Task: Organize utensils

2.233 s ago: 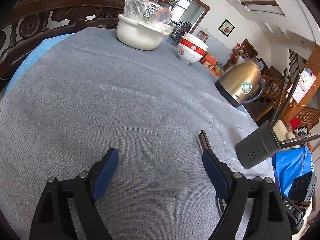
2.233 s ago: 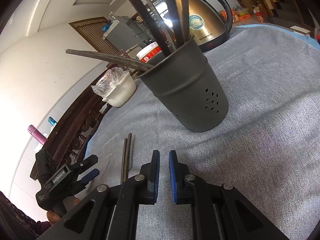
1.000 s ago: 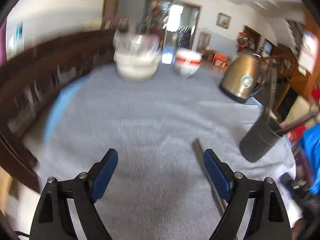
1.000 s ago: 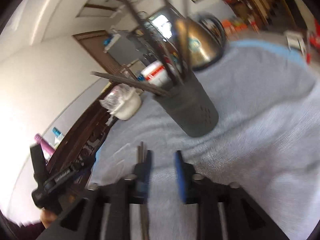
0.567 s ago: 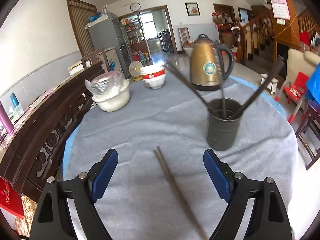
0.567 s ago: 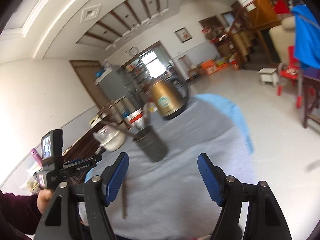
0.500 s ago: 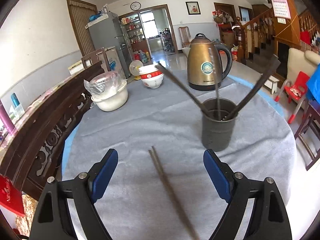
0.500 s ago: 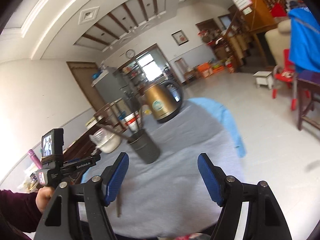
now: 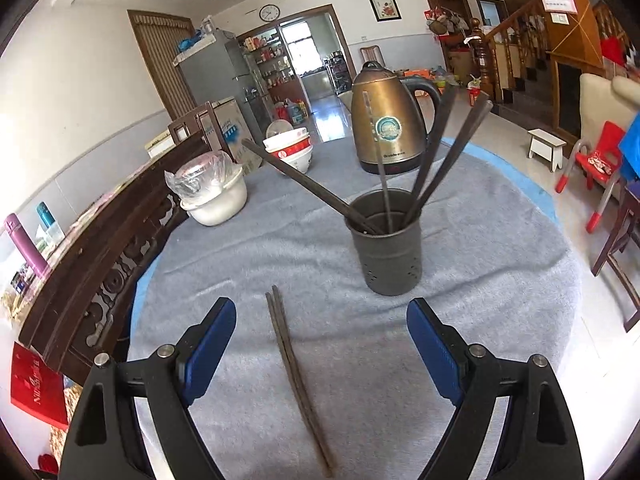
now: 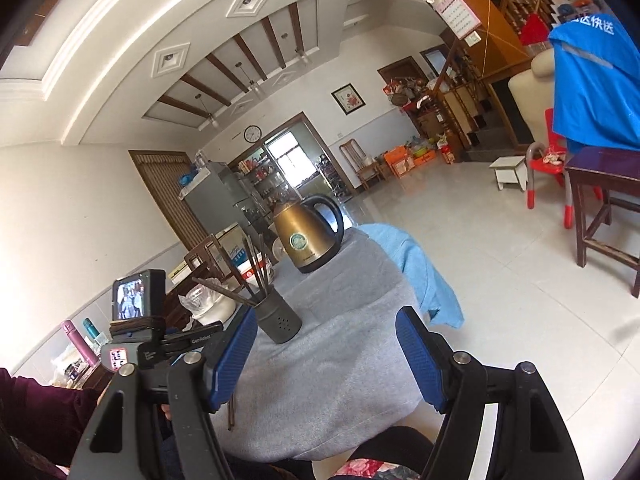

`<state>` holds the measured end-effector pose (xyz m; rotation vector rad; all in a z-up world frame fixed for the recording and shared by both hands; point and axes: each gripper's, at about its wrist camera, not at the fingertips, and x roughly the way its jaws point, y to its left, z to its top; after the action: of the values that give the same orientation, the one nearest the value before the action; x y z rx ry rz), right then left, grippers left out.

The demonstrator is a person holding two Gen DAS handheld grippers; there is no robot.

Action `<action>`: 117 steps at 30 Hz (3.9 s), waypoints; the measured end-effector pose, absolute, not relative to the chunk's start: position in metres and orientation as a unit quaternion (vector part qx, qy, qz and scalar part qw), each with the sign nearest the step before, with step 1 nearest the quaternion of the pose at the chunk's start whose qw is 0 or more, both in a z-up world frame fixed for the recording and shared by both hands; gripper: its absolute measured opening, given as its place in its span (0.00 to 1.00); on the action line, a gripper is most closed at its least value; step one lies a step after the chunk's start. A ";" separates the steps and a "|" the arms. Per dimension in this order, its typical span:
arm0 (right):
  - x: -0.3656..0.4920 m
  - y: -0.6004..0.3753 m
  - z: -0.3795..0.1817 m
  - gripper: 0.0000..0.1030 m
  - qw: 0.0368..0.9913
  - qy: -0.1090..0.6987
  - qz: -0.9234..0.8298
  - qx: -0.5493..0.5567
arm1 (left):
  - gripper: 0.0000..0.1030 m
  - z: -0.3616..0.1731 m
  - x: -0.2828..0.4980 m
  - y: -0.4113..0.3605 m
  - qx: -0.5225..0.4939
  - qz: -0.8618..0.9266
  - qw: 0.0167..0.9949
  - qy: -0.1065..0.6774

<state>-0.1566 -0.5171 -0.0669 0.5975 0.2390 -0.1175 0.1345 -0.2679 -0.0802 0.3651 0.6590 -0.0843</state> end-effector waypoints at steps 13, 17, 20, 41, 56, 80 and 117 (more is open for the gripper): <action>-0.145 -0.512 -0.066 0.73 0.945 0.119 -0.048 0.302 | 0.85 -0.088 0.135 -0.253 0.173 -0.031 0.928 0.330; -0.134 -0.506 -0.069 0.73 0.943 0.129 -0.032 0.304 | 0.85 -0.092 0.138 -0.237 0.170 -0.020 0.927 0.334; -0.121 -0.499 -0.072 0.73 0.942 0.140 -0.016 0.305 | 0.85 -0.095 0.140 -0.224 0.171 -0.008 0.927 0.333; 0.038 -0.394 -0.097 0.62 0.916 0.273 0.126 0.266 | 0.85 -0.080 0.113 -0.069 0.141 0.045 0.932 0.332; 0.213 -0.267 -0.132 0.28 0.872 0.461 0.113 0.118 | 0.85 -0.120 0.195 0.004 0.040 -0.036 0.916 0.397; 0.317 -0.229 -0.183 0.18 0.826 0.557 0.076 0.044 | 0.85 -0.140 0.209 0.047 -0.003 -0.062 0.899 0.433; 0.148 -0.371 -0.083 0.06 0.913 0.354 0.074 0.191 | 0.14 -0.197 0.368 -0.134 -0.065 -0.119 0.766 0.628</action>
<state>0.1483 -0.3705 -0.0827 0.3931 0.7288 0.1532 0.3675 -0.1336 -0.1968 -0.1418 1.3653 -0.2592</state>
